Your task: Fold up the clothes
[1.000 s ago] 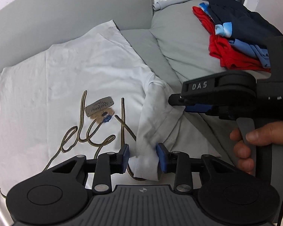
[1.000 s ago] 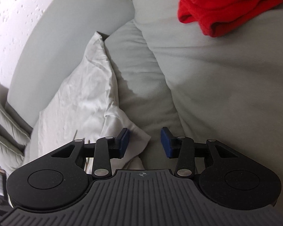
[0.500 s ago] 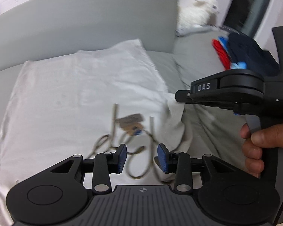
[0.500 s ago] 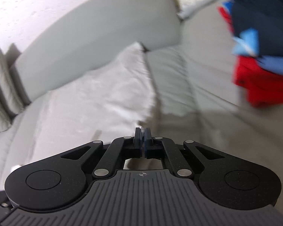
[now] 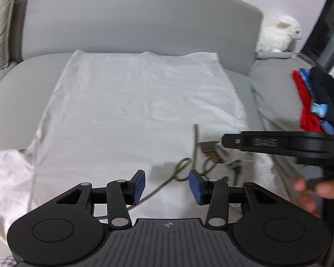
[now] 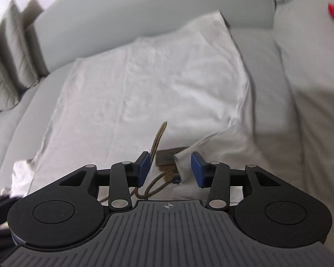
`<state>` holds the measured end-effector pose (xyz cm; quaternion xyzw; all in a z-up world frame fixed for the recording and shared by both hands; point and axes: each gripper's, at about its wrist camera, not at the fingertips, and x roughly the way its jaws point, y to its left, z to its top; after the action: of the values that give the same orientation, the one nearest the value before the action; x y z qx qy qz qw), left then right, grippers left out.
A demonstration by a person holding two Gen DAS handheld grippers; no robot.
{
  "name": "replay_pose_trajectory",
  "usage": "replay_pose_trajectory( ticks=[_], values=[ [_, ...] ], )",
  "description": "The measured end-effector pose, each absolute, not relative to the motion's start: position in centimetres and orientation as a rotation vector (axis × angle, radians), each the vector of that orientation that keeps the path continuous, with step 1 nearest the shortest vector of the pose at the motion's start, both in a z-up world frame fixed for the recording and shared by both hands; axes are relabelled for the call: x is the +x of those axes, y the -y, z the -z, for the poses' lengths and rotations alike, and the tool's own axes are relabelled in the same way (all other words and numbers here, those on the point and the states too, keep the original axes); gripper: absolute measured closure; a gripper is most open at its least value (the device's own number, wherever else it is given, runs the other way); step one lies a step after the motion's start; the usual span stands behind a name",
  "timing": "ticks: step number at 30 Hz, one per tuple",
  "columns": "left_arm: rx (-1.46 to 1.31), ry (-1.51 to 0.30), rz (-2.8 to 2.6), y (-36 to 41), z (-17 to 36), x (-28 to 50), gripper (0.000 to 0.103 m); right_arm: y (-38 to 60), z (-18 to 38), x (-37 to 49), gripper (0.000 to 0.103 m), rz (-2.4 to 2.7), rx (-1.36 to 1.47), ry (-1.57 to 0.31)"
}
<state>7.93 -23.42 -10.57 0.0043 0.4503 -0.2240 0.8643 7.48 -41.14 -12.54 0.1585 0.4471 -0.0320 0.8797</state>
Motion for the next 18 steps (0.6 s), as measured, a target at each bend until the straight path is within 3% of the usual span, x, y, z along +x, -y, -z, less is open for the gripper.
replay_pose_trajectory(
  ticks=[2, 5, 6, 7, 8, 14, 18],
  values=[
    [0.005, -0.922, 0.534, 24.1, 10.4, 7.6, 0.069, 42.4, 11.1, 5.3, 0.047, 0.078, 0.299, -0.904],
    [-0.004, -0.901, 0.637, 26.6, 10.5, 7.7, 0.084, 44.1, 10.3, 2.3, 0.054, 0.094, 0.28, -0.889],
    [-0.008, -0.892, 0.667, 27.5, 10.5, 7.6, 0.087, 44.5, 10.3, 1.4, 0.068, 0.099, 0.27, -0.891],
    [-0.007, -0.884, 0.695, 28.4, 10.6, 7.7, 0.088, 44.8, 10.2, 0.6, 0.091, 0.105, 0.26, -0.893],
    [0.002, -0.875, 0.718, 29.2, 10.8, 7.7, 0.089, 45.0, 10.3, -0.2, 0.097, 0.108, 0.242, -0.898],
    [0.068, -0.909, 0.67, 32.4, 13.6, 9.1, 0.089, 45.4, 11.8, -1.8, 0.097, 0.11, 0.182, -0.93],
    [0.132, -0.966, 0.575, 32.1, 16.0, 10.6, 0.088, 44.9, 14.3, -1.9, 0.097, 0.063, 0.159, -1.065]
  ],
)
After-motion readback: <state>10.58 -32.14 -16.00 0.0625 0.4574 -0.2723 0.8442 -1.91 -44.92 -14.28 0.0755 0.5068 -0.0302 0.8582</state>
